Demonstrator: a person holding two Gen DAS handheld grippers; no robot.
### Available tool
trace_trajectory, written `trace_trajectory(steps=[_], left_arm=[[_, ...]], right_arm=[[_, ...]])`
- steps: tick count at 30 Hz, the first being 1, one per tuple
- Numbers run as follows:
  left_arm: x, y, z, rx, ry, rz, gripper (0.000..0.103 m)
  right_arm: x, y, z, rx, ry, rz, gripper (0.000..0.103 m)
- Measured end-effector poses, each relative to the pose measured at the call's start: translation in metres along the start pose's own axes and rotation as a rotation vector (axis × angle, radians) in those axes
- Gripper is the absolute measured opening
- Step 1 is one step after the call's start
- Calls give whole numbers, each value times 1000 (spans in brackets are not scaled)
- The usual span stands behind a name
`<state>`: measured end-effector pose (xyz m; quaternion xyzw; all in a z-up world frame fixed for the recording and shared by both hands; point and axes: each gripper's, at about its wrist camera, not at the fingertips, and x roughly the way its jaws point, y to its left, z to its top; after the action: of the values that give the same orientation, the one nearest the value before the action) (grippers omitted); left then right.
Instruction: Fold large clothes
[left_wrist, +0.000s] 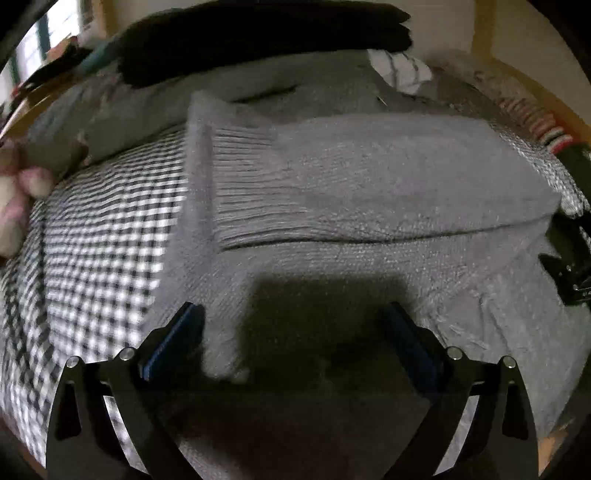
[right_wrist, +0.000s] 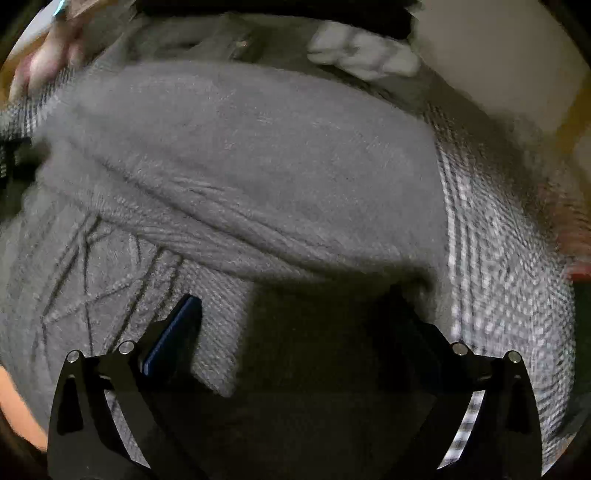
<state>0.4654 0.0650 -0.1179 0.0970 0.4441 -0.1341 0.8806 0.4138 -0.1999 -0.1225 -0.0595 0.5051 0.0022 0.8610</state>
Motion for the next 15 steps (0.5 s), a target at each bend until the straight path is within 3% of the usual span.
trace_trajectory(steps=[3,6,8,11,15], left_arm=[[-30,8,-22,-36,-65,-23,97],[-20,-2,-49,36,17,25,97],[-24,-3,-63,68,-15,63,97],[-29,13,-75,-16,17,31,97],[-51,16,-105,-14,-16,22,97]], right_arm=[[-35,5,-17,-12,-56,-26,99],[-36,23,-44,-62,-36,-37,99],[-30,33,-63,-99,-45,-83,99],[-37,21,-81,-29,-39,-57,99],[-50,15,-103,-35,-49,-60,99]])
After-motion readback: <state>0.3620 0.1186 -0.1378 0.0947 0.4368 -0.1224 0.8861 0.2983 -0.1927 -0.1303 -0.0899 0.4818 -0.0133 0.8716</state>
